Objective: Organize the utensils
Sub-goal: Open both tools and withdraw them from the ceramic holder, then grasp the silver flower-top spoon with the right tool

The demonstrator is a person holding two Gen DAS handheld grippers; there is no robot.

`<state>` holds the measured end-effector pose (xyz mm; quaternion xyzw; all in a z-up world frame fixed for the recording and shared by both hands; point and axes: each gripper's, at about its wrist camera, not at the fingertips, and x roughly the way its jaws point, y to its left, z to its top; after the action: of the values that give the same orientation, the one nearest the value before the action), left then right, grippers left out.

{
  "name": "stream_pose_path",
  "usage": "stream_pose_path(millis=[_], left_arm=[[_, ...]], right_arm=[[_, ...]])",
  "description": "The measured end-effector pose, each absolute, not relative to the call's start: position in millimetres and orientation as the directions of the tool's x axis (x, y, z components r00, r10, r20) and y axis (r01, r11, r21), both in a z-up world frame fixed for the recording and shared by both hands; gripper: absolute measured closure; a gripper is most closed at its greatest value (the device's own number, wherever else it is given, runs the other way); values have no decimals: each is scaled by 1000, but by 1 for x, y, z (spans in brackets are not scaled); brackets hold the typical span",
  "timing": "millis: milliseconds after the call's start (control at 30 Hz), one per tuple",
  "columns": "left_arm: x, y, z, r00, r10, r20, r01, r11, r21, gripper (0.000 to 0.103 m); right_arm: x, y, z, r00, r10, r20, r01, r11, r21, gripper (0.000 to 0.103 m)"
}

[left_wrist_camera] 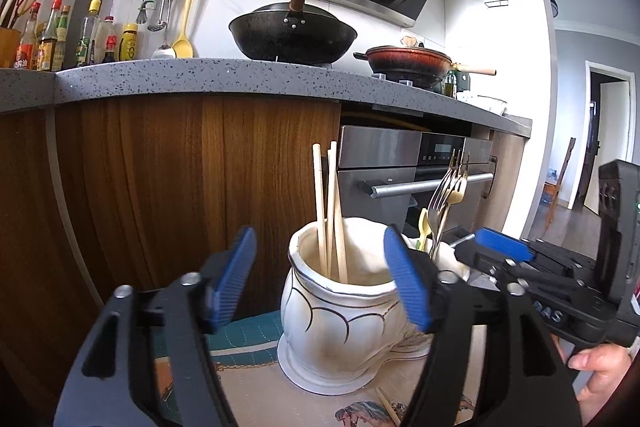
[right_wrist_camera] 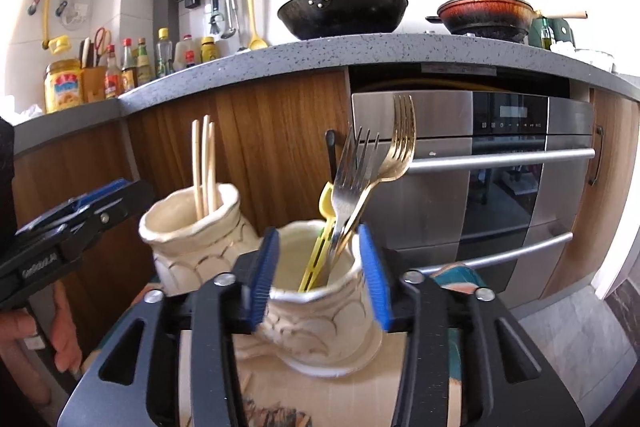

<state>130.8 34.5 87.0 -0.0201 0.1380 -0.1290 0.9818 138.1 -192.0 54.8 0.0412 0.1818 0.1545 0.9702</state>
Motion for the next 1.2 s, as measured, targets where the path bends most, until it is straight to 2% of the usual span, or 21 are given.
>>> stream_pose_path(millis=[33,100,167,267,500,767,1033,1067,1133,1200], left_arm=[[129,34,87,931,-251,-264,241,968,-70,26],[122,33,87,937,-236,-257,230,972,-55,14],[117,33,84,939,-225,-259,222,974,-41,8],[108,33,76,943,-194,-271,198,980,-14,6],[86,38,63,944,-140,-300,155,987,27,6],[69,57,61,948,-112,-299,124,992,23,6],[82,82,53,937,-86,-338,86,996,-18,6],[84,84,51,936,-82,-344,79,997,-20,6],[88,89,50,931,-75,-357,69,997,-29,6],[90,92,49,930,-64,-363,55,998,-34,6]], right_arm=[[135,-193,54,882,317,-348,-287,948,135,51],[128,-194,52,872,322,-370,-292,947,136,31],[120,-196,48,863,325,-388,-295,946,136,22],[107,-195,39,850,314,-423,-296,949,108,13],[77,-182,16,789,348,-506,-350,932,95,6],[55,-136,3,702,410,-582,-465,883,62,6],[52,-84,-10,628,377,-681,-530,848,-20,8],[53,-78,-12,618,370,-693,-538,842,-30,11],[56,-64,-18,599,346,-722,-556,828,-64,25],[63,-49,-25,568,319,-759,-573,815,-87,47]])
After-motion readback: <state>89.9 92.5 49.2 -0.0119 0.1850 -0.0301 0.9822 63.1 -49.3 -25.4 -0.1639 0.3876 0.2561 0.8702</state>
